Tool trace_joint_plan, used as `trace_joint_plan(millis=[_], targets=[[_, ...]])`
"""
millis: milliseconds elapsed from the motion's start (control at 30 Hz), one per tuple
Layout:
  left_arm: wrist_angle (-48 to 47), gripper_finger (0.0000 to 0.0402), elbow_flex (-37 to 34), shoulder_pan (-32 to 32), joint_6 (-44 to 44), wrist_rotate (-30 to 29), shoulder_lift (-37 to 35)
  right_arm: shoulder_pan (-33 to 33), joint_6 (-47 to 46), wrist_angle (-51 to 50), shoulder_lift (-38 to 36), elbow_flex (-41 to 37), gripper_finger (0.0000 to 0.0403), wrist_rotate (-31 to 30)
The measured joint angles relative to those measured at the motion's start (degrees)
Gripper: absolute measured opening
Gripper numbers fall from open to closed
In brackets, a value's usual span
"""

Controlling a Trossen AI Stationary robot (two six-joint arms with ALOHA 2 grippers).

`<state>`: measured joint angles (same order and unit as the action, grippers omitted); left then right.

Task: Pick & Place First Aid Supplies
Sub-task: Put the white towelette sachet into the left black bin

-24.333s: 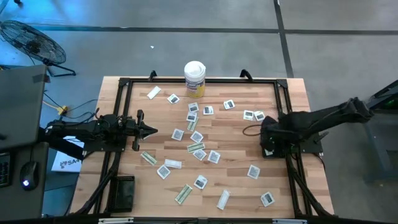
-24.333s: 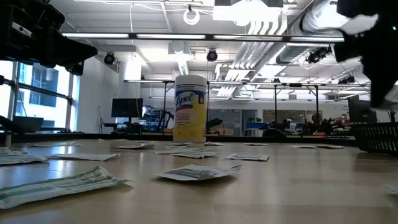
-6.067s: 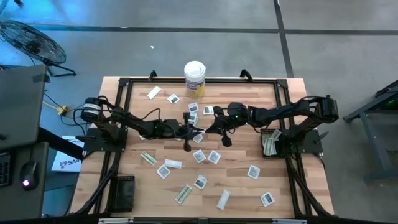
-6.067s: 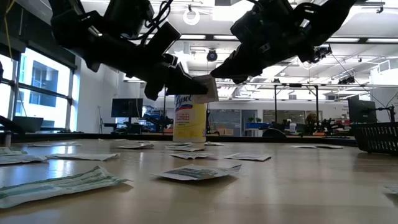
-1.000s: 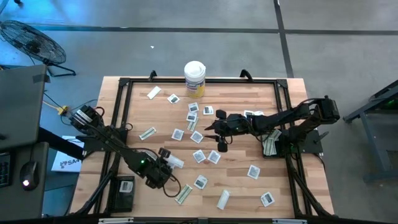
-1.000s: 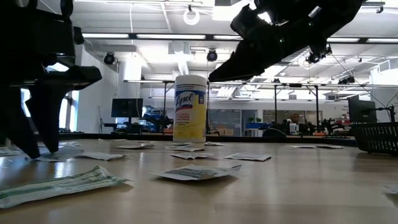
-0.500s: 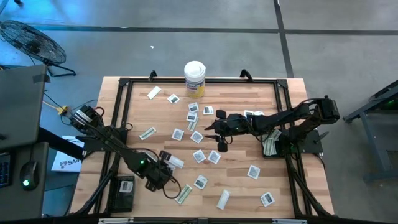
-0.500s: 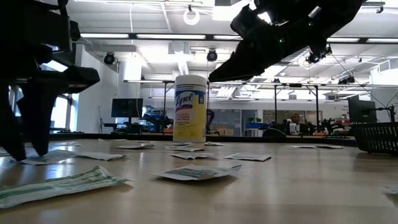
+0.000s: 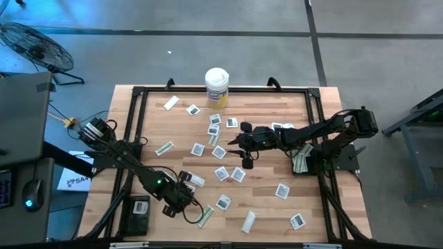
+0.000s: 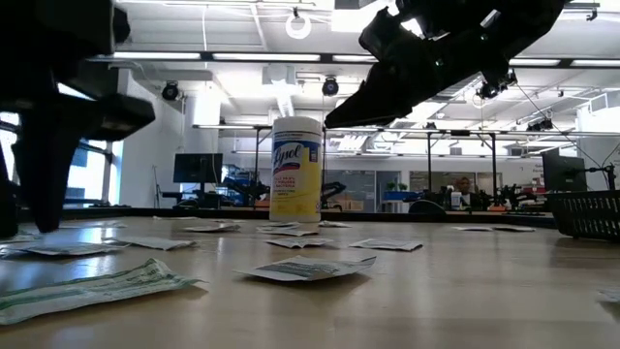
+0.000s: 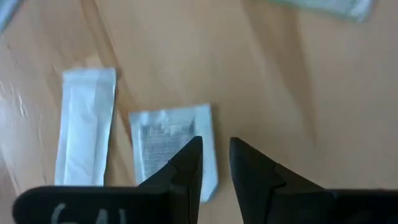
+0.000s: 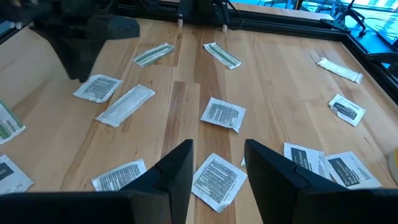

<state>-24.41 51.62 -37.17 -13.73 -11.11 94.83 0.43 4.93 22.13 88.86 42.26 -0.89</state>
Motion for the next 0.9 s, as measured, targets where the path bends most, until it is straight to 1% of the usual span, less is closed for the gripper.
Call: trace_joint_plan(millis=[267,500,600,733,900], targets=[[0.3,0.0076,0.1,0.0,0.0,-0.8,2.3,0.0,0.0,0.0,0.0,0.0,0.0138,0.0],[-0.1,0.0074,0.1,-0.1,-0.2,-3.0,2.4,0.0,0.0,0.0,0.0,0.0,0.0138,0.0],[-0.5,0.0054,0.1,0.0,-1.5,-3.1,2.4,0.0,0.0,0.0,0.0,0.0,0.0138,0.0],[-0.8,0.0011,0.1,0.0,-1.6,-3.8,2.5,0.0,0.0,0.0,0.0,0.0,0.0138,0.0],[-1.0,0.0007,0.1,0.0,-1.8,-5.3,3.3,0.0,-0.3,0.0,0.0,0.0,0.0138,0.2]])
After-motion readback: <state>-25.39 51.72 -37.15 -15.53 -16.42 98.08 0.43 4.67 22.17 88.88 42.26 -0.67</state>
